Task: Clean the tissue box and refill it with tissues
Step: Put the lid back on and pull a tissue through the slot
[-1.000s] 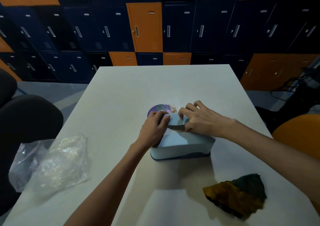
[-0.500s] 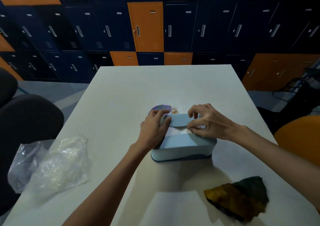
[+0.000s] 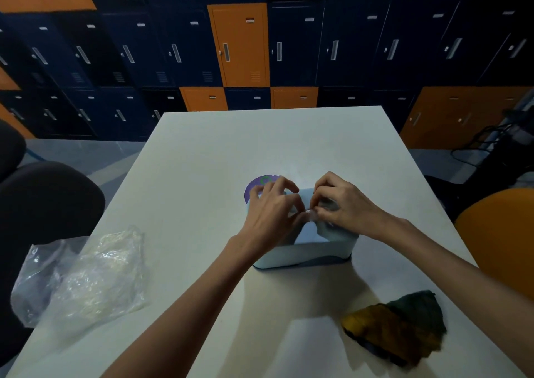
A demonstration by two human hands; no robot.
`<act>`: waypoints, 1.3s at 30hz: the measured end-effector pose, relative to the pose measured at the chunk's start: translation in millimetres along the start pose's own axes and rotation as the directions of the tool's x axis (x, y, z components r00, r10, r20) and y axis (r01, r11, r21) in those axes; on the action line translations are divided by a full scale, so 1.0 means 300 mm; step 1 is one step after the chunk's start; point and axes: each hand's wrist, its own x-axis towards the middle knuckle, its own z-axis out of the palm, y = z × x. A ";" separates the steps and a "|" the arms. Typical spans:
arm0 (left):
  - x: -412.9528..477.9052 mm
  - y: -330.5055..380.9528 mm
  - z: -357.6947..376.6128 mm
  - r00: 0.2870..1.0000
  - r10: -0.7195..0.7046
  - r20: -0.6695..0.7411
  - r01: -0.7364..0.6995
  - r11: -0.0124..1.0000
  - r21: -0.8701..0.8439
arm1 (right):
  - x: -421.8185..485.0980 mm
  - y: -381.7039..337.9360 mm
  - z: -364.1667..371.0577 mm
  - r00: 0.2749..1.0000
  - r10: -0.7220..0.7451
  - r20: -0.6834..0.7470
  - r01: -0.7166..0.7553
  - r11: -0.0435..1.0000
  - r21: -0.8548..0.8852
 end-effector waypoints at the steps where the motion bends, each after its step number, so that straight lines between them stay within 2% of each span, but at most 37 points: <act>1: 0.002 0.005 -0.003 1.000 -0.002 0.000 0.002 1.000 -0.012 | -0.001 0.000 0.001 1.000 0.009 -0.002 -0.009 1.000 0.012; 5: -0.011 0.016 -0.014 0.999 0.008 -0.033 -0.009 1.000 -0.023 | -0.011 0.005 -0.008 0.995 0.080 -0.056 -0.078 0.996 0.048; 9: -0.054 0.035 -0.013 0.999 0.026 -0.029 -0.028 0.998 -0.057 | -0.043 -0.014 -0.017 0.991 0.115 0.063 -0.117 0.993 0.033; 11: -0.075 0.038 -0.012 0.999 0.031 -0.008 -0.031 0.995 -0.095 | -0.056 -0.021 -0.007 0.993 0.087 0.075 -0.087 0.996 -0.012; 14: -0.074 0.021 -0.031 1.000 0.015 0.026 -0.008 0.968 -0.251 | -0.076 -0.028 0.002 1.000 0.006 -0.018 -0.006 1.000 -0.006; 17: -0.038 -0.014 -0.056 1.000 -0.010 0.028 0.017 0.963 -0.267 | -0.106 -0.034 0.015 0.995 -0.061 -0.081 0.060 0.998 -0.006; 22: 0.006 -0.036 -0.071 0.982 0.063 0.179 -0.026 0.979 -0.202 | -0.146 -0.045 0.024 0.986 -0.097 -0.134 0.100 0.995 0.018; 25: 0.015 -0.020 -0.065 0.946 0.141 0.291 -0.107 0.986 -0.131 | -0.154 -0.050 0.024 0.990 -0.062 -0.127 0.067 0.997 0.042; 28: 0.018 -0.023 -0.067 0.918 0.153 0.366 -0.123 0.987 -0.106 | -0.156 -0.052 0.027 0.991 -0.014 -0.132 0.022 0.998 0.058; 34: 0.044 -0.017 -0.054 0.970 0.132 0.205 -0.111 0.988 -0.107 | -0.121 -0.070 0.033 0.971 0.122 -0.205 -0.099 0.988 0.122; 39: 0.038 -0.007 -0.038 0.987 0.097 0.131 -0.063 0.968 -0.242 | -0.098 -0.077 0.033 0.950 0.222 -0.220 -0.188 0.968 0.165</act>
